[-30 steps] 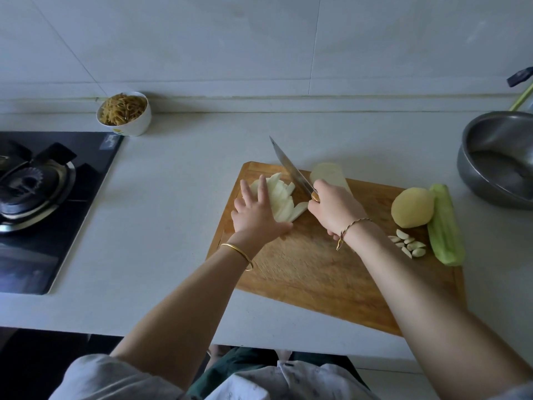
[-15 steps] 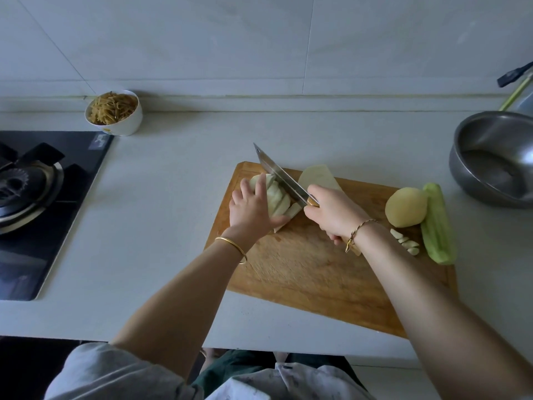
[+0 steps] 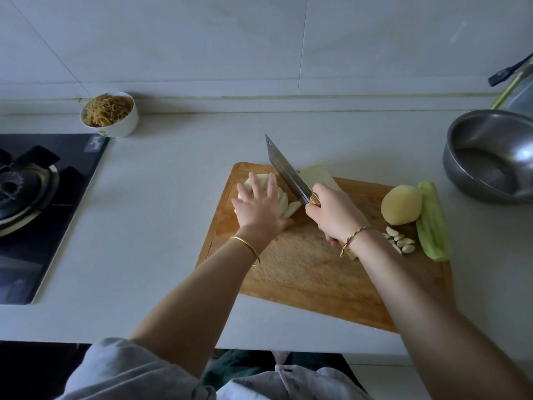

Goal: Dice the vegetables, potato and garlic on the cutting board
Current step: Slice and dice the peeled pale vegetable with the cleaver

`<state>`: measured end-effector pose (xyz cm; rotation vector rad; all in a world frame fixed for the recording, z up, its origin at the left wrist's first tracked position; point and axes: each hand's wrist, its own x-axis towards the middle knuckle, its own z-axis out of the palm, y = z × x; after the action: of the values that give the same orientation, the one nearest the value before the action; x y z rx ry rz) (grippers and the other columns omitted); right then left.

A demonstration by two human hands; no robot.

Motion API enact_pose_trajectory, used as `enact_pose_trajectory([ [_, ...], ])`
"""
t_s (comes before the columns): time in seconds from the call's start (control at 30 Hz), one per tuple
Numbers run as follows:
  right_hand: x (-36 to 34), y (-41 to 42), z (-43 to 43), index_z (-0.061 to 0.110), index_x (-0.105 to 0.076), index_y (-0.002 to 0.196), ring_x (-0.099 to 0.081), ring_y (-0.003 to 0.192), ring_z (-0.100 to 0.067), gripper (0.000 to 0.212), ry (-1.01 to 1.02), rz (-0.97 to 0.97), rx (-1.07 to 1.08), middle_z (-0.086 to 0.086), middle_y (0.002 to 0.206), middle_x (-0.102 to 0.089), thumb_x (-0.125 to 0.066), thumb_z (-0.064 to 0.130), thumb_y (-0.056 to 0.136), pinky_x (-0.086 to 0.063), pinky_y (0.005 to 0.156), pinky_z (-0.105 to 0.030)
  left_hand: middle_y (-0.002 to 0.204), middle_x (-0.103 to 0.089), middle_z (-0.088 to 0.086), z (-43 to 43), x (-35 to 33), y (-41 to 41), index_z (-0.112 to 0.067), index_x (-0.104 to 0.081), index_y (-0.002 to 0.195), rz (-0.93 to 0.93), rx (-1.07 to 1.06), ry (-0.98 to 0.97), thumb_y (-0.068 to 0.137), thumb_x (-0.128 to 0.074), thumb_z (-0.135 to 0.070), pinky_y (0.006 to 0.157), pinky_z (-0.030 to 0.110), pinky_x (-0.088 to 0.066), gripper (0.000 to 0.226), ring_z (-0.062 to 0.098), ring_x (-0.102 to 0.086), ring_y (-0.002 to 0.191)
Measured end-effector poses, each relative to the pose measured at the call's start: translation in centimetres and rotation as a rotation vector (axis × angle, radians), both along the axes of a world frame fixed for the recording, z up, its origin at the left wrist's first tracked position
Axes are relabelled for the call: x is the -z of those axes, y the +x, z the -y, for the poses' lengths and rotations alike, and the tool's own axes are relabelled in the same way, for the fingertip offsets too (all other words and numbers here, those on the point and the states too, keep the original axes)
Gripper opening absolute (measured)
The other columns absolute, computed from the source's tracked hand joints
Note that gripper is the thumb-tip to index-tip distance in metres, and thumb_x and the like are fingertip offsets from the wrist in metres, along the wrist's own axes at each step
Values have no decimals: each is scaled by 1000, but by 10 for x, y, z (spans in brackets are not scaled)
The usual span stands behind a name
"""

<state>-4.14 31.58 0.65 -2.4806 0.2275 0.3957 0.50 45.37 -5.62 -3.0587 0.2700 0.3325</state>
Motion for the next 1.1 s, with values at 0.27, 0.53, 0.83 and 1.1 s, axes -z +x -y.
enact_pose_trajectory([
  [0.27, 4, -2, -5, 15, -42, 95, -47, 46, -19, 4, -49, 19, 20, -1, 69, -49, -41, 18, 94, -42, 49, -30, 153, -8, 20, -11, 3, 4, -19, -2, 149, 77, 105, 31, 76, -64, -61, 95, 41, -43, 104, 44, -24, 133],
  [0.53, 5, -4, -10, 15, -42, 99, -44, 50, -14, 5, -63, 27, 3, 3, 71, -47, -41, 20, 97, -38, 46, -27, 149, -15, 11, -44, 2, 19, -26, -8, 149, 77, 312, -25, 72, -70, -54, 97, 41, -45, 103, 38, -27, 130],
  [0.83, 20, -10, -29, 10, -39, 87, -47, 49, -22, 14, 39, 37, 58, -7, 75, -52, -42, 20, 96, -48, 50, -38, 159, 2, 10, -67, 7, 5, -25, 2, 152, 81, 138, -368, 69, -67, -67, 116, 48, -16, 116, 30, -3, 146],
  [1.1, 22, -12, -27, 12, -39, 86, -47, 38, -21, 11, 111, 0, 59, -7, 67, -49, -40, 18, 96, -43, 36, -25, 156, -20, 3, -33, 13, -25, -16, -18, 150, 166, -608, -1204, 102, -33, -34, 116, 33, -20, 54, 15, -20, 142],
])
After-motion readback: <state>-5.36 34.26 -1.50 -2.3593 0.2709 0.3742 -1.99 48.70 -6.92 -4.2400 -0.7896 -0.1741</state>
